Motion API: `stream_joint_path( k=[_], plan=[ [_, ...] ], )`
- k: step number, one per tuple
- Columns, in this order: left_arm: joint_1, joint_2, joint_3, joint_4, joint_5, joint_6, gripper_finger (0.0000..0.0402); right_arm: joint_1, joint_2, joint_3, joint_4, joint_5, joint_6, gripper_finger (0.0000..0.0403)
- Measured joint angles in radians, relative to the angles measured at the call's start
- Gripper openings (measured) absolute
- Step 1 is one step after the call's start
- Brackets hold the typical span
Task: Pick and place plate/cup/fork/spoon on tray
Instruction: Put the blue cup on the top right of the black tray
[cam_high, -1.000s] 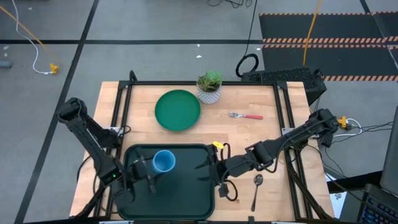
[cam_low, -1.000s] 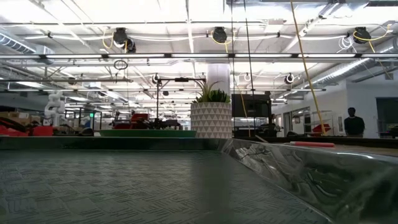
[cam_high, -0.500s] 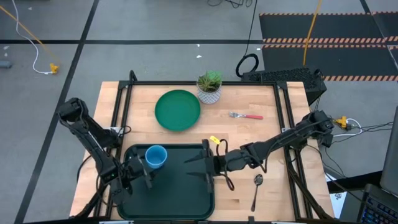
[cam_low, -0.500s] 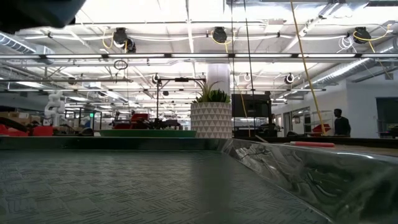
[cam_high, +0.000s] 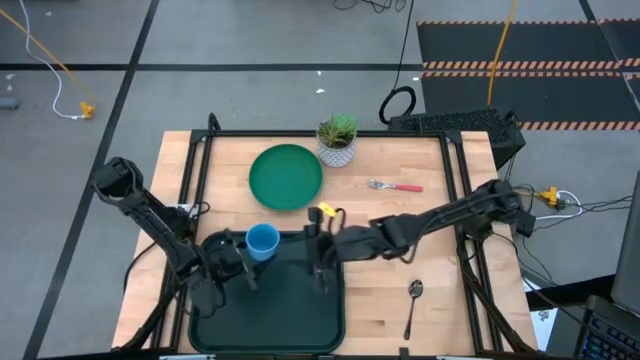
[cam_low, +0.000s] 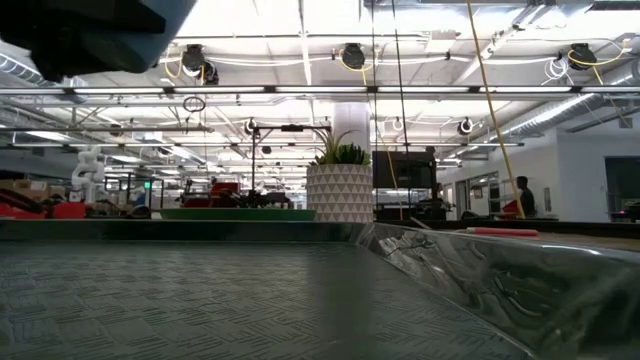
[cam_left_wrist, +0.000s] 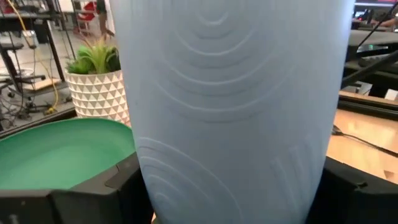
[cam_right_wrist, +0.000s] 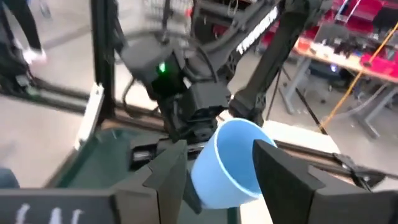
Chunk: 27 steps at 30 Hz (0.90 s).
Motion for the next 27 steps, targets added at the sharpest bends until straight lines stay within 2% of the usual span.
stream_joint_path(
  k=[5,9,12,15,17,22,24,27],
  plan=[
    [0.061,0.002,0.000,0.086,0.061,0.083,0.0290,-0.033,0.082,0.179,-0.276,-0.021,0.057,0.0186],
    [0.112,0.012,0.000,0.177,0.123,0.164,0.0307,-0.057,0.100,0.256,-0.396,-0.047,0.114,0.0188],
    [0.150,0.047,0.000,0.284,0.179,0.243,0.0306,-0.079,0.100,0.264,-0.438,-0.057,0.136,0.0188],
    [0.195,0.105,0.000,0.411,0.238,0.306,0.0295,-0.097,0.102,0.263,-0.516,-0.120,0.173,0.0188],
    [0.215,0.139,0.000,0.467,0.247,0.346,0.0292,-0.102,0.103,0.263,-0.550,-0.128,0.196,0.0188],
    [0.244,0.193,0.000,0.566,0.303,0.409,0.0305,-0.099,0.102,0.263,-0.586,-0.128,0.199,0.0185],
    [0.251,0.206,0.000,0.595,0.319,0.424,0.0310,-0.100,0.102,0.263,-0.623,-0.130,0.210,0.0171],
    [0.257,0.211,0.000,0.599,0.320,0.425,0.0307,-0.103,0.102,0.263,-0.653,-0.134,0.222,0.0127]
  ],
)
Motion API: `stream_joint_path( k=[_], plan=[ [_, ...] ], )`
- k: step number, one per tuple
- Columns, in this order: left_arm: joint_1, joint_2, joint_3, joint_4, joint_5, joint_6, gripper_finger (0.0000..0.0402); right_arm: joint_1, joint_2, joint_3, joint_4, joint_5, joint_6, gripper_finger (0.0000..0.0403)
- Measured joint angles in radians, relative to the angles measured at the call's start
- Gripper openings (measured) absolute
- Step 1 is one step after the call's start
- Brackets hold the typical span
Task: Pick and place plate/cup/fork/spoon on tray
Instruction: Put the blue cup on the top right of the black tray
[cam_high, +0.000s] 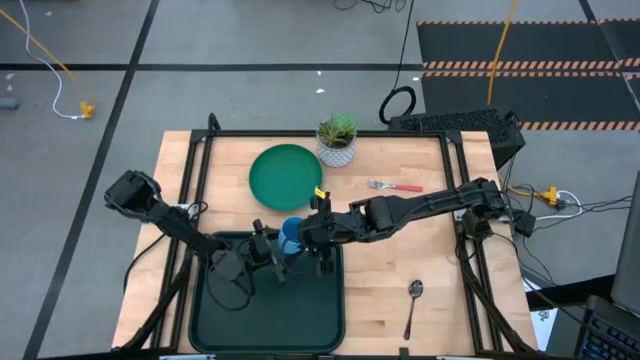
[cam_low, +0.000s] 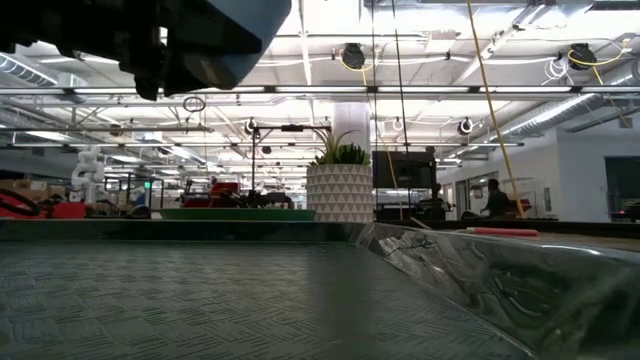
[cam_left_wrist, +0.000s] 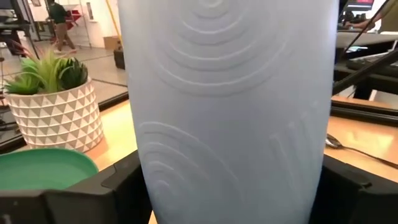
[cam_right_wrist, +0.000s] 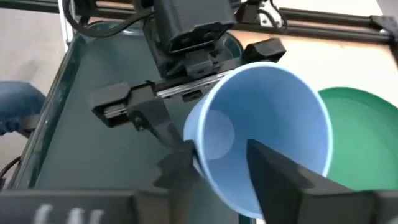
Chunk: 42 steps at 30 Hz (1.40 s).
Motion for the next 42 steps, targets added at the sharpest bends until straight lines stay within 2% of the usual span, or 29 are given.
stream_joint_path(
  k=[4,6,9,13,17,19,22,26,30,42],
  plan=[
    [0.007,0.000,0.000,-0.003,0.003,0.018,0.0304,0.000,0.000,0.000,-0.008,-0.027,-0.029,0.0042],
    [0.004,0.000,0.003,-0.007,0.008,0.046,0.0313,0.000,0.000,0.000,-0.027,-0.062,-0.053,0.0013],
    [-0.007,-0.001,0.006,-0.021,0.000,0.051,0.0341,0.005,0.000,0.000,-0.056,-0.047,-0.036,0.0010],
    [-0.045,-0.029,0.006,-0.137,-0.034,0.006,0.0382,0.010,-0.004,-0.001,-0.137,-0.039,0.004,0.0003],
    [-0.066,-0.103,0.007,-0.305,-0.014,-0.065,0.0397,0.029,0.006,-0.001,-0.223,0.045,0.049,0.0001],
    [-0.070,-0.145,0.008,-0.394,-0.002,-0.133,0.0395,0.038,0.018,-0.003,-0.261,0.086,0.072,0.0001],
    [-0.078,-0.208,0.006,-0.553,0.006,-0.249,0.0385,0.046,0.035,-0.006,-0.266,0.086,0.079,0.0001],
    [-0.078,-0.263,0.007,-0.677,0.007,-0.386,0.0365,0.050,0.064,-0.057,-0.246,-0.007,0.079,0.0001],
    [-0.079,-0.277,0.006,-0.722,0.021,-0.447,0.0343,0.047,0.102,-0.112,-0.228,-0.037,0.080,0.0000],
    [-0.052,-0.277,0.006,-0.725,0.022,-0.460,0.0303,0.047,0.126,-0.157,-0.232,-0.068,0.105,0.0000]
  ],
)
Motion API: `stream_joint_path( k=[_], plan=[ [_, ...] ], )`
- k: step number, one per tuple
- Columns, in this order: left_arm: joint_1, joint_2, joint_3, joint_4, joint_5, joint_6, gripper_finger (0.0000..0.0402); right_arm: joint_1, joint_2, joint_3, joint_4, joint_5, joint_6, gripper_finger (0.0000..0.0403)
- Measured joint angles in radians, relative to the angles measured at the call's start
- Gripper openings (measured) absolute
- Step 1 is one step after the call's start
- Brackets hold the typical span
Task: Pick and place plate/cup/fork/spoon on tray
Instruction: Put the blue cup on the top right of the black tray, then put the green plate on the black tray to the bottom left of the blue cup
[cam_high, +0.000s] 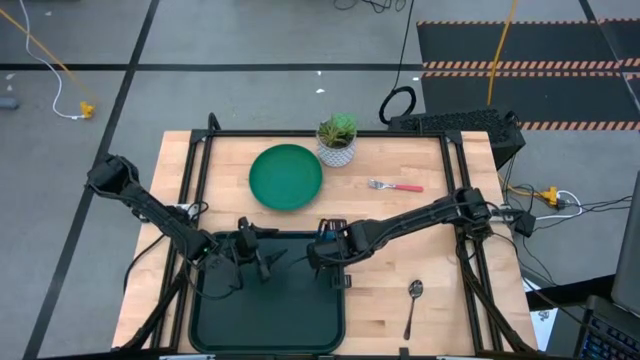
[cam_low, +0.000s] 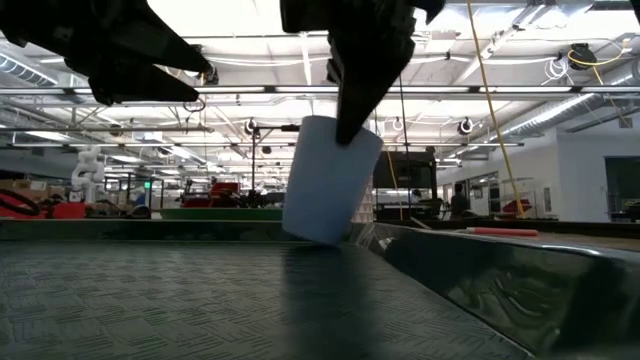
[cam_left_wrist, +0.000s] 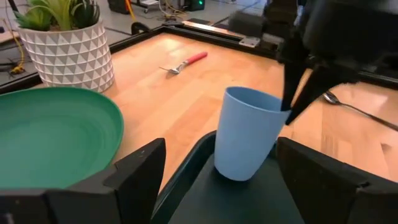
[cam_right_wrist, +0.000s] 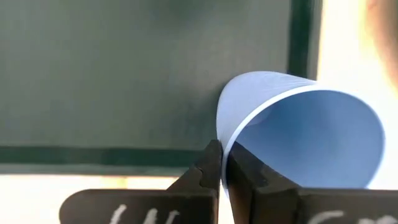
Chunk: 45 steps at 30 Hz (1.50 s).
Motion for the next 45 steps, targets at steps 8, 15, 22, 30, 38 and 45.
stream_joint_path(
  k=[8,15,22,30,38,45],
  plan=[
    [0.025,0.000,0.000,0.001,0.005,-0.013,0.0305,0.000,0.000,-0.001,-0.009,-0.004,0.001,0.0006],
    [0.029,0.000,0.000,0.001,0.013,-0.013,0.0305,0.000,0.000,-0.001,-0.008,-0.004,-0.015,0.0010],
    [0.029,0.000,0.000,0.001,0.029,-0.013,0.0305,-0.006,0.000,-0.001,0.039,-0.004,-0.026,0.0054],
    [0.028,0.000,0.000,-0.008,0.041,-0.011,0.0305,-0.008,-0.031,-0.001,0.051,-0.001,-0.030,0.0101],
    [0.104,0.000,0.053,-0.114,0.120,0.073,0.0304,0.029,-0.132,0.000,0.058,0.102,-0.027,0.0123],
    [0.300,0.003,0.223,-0.564,0.344,0.164,0.0258,0.105,-0.205,0.000,-0.022,0.249,-0.053,0.0121]
  ],
)
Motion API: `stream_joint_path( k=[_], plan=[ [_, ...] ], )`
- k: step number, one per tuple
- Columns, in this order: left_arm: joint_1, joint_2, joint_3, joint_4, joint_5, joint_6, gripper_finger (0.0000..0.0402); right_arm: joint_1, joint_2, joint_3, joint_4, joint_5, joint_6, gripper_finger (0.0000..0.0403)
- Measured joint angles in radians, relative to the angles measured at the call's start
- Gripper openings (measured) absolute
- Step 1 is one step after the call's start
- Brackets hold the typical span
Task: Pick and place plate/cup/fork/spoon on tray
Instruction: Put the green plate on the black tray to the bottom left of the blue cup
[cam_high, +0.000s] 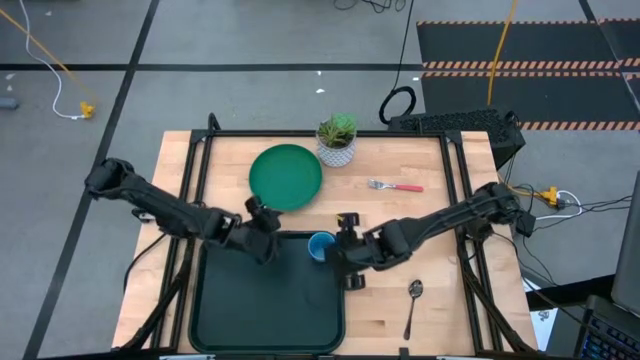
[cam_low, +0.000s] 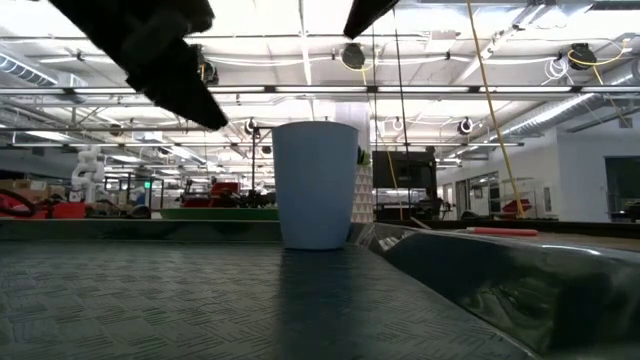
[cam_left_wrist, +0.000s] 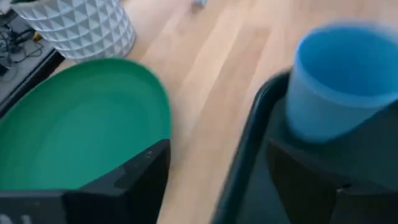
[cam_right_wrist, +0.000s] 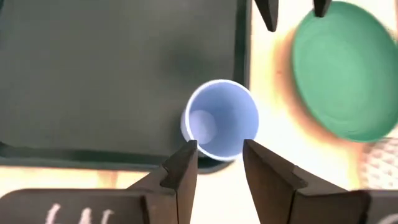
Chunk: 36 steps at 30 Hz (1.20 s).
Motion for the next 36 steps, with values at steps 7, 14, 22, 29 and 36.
stream_joint_path(
  k=[7,14,22,29,36],
  plan=[
    [0.163,0.040,0.012,-0.064,0.114,0.223,0.0207,0.077,-0.051,-0.032,-0.074,0.043,-0.009,0.0121],
    [0.303,0.164,0.011,-0.071,0.250,0.299,0.0211,0.126,-0.174,-0.210,-0.022,0.036,0.026,0.0121],
    [0.371,0.264,0.011,-0.058,0.263,0.370,0.0274,0.136,-0.384,-0.430,0.153,0.038,0.081,0.0121],
    [0.391,0.317,0.013,-0.042,0.259,0.379,0.0252,0.136,-0.532,-0.584,0.289,0.038,0.076,0.0121],
    [0.380,0.324,0.013,-0.032,0.266,0.431,0.0138,0.136,-0.601,-0.641,0.314,0.041,0.079,0.0121]
  ],
)
